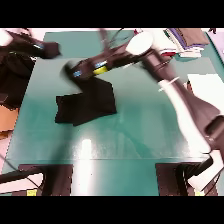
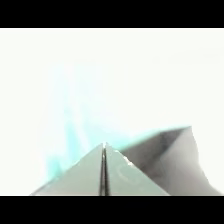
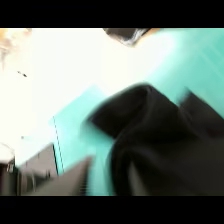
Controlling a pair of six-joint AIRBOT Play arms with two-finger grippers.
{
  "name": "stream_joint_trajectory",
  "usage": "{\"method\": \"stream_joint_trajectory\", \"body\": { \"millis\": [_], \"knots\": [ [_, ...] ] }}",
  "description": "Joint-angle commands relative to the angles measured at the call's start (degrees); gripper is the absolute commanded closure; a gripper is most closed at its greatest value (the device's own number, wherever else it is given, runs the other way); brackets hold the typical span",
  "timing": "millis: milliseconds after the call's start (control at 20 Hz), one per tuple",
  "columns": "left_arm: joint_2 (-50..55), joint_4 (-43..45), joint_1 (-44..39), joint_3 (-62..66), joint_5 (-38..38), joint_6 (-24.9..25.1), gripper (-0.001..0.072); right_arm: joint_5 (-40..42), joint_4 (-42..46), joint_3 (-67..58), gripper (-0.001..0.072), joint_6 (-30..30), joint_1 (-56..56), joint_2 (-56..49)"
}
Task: Fold the shirts.
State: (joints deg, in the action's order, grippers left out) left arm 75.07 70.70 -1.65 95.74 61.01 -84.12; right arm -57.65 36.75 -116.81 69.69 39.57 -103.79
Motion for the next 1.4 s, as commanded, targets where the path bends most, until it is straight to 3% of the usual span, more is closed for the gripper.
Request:
{"method": "stream_joint_trajectory", "body": {
  "millis": [0, 250, 500, 600, 750, 950, 1250, 1300, 1350],
  "knots": [
    [-7.17, 3.10, 6.91, 0.52, 1.51, 0.11, 0.0683, 16.24, 0.55, 0.26, 0.0329, -3.21, 8.44, -4.98],
    [-7.45, 2.16, 6.62, 0.48, 4.68, 0.11, 0.0683, 4.52, 4.61, 7.19, 0.0348, -1.46, 0.15, 1.27],
    [-7.26, 2.19, 0.42, 0.48, 3.89, 0.15, 0.0683, -4.76, 8.90, 29.29, 0.0338, 2.56, -17.38, 11.15],
    [-6.60, 2.19, -1.88, 0.48, 3.52, 0.15, 0.0683, -5.25, 8.68, 37.07, 0.0172, 3.98, -23.30, 11.74],
    [-5.20, 2.16, -5.01, 0.17, 2.93, 0.17, 0.0683, -5.09, 1.68, 43.65, 0.0157, 3.96, -27.71, 8.66],
    [-2.75, -0.15, -6.71, 0.07, 2.71, 0.17, 0.0683, -4.33, -5.92, 42.66, 0.0158, 3.43, -25.40, 1.95],
    [-1.86, -0.52, -6.71, 0.04, 2.67, 0.17, 0.0683, -1.22, -13.29, 29.53, 0.0160, 3.43, -15.47, -10.10],
    [-1.86, -0.70, -6.71, 0.04, 2.73, 0.17, 0.0683, -0.24, -13.84, 27.02, 0.0185, 3.43, -13.90, -11.89],
    [-1.86, -1.11, -6.71, 0.04, 2.97, 0.15, 0.0683, 0.57, -13.70, 24.92, 0.0322, 3.37, -12.63, -13.16]
  ]
}}
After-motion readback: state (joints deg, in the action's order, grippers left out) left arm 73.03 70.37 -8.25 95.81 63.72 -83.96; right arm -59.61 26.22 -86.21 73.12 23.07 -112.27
